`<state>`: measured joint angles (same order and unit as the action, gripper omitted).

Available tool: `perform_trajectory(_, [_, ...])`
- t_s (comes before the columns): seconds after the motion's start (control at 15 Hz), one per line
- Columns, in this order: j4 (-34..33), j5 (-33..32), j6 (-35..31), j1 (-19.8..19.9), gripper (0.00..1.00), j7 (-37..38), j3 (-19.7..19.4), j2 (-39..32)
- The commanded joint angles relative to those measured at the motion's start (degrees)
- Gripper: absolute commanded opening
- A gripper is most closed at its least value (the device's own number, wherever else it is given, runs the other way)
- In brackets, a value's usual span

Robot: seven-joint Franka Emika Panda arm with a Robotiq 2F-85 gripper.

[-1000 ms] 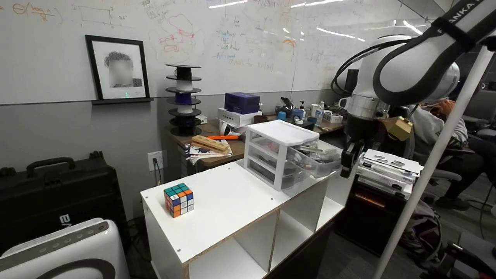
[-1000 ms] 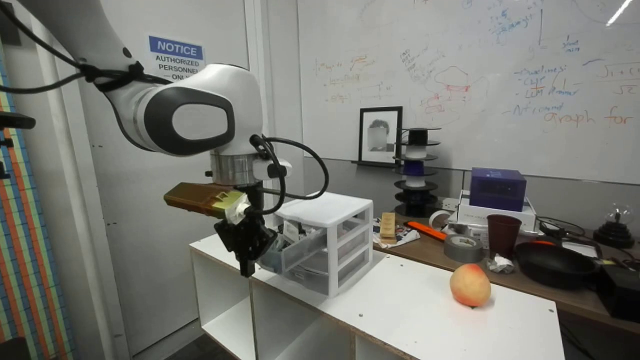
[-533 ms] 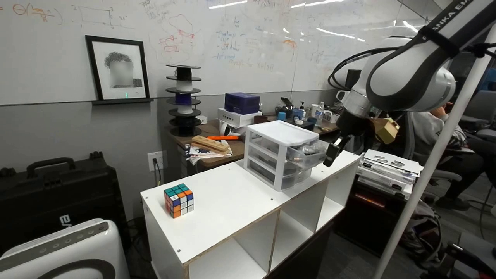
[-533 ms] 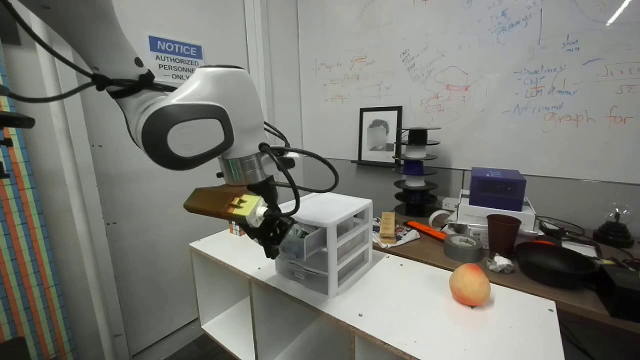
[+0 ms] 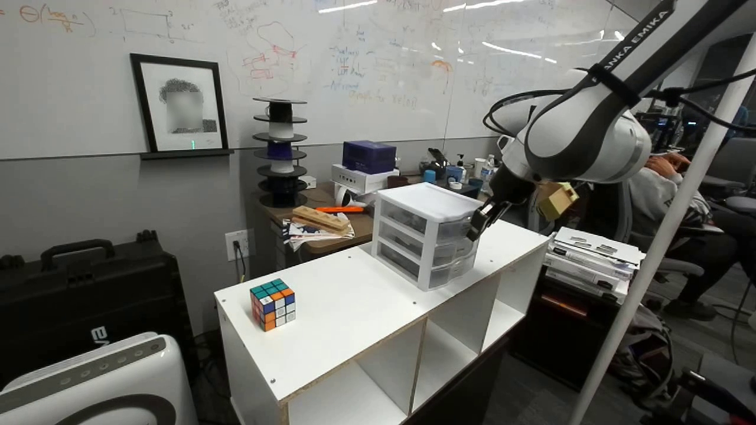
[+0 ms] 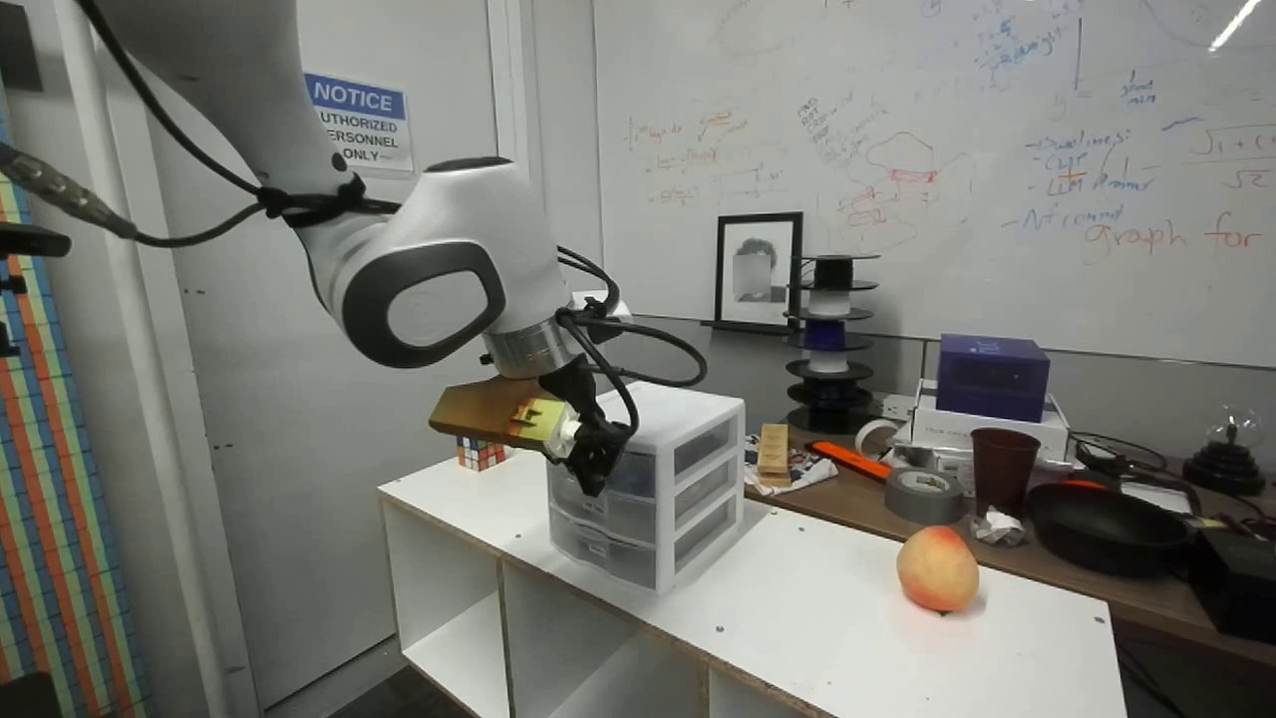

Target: Put the two white objects into the drawer then close the drawer.

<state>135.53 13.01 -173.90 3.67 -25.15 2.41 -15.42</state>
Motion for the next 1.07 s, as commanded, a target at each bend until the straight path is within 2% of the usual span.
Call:
perform_trajectory(0.0, [-3.84, 1.01, -3.66, 0.8, 0.11, -0.15, 0.78, -3.64])
perform_trajectory(0.2, [-2.83, -0.02, -0.84, 0.43, 0.11, -0.3, 0.11, -2.41])
perform_trajectory(0.33, [-1.62, -2.08, 2.49, -1.18, 0.08, 1.08, -2.36, -0.72])
perform_trajectory(0.4, [-0.66, -7.37, 4.45, -0.14, 0.09, 5.38, -2.55, 0.57])
perform_trajectory(0.47, [-0.23, -10.39, 6.95, -1.8, 0.07, 8.35, -5.37, 1.61])
perform_trajectory(0.53, [0.19, -14.52, 10.89, -3.54, 0.07, 12.96, -8.43, 3.21])
perform_trajectory(0.67, [0.23, -20.93, 18.26, -4.42, 0.1, 20.42, -11.57, 5.81])
perform_trajectory(0.8, [-0.02, -23.22, 27.39, -3.17, 0.11, 23.92, -11.2, 9.62])
perform_trajectory(1.0, [-1.43, -21.44, 41.66, -1.63, 0.09, 23.31, -9.44, 14.58])
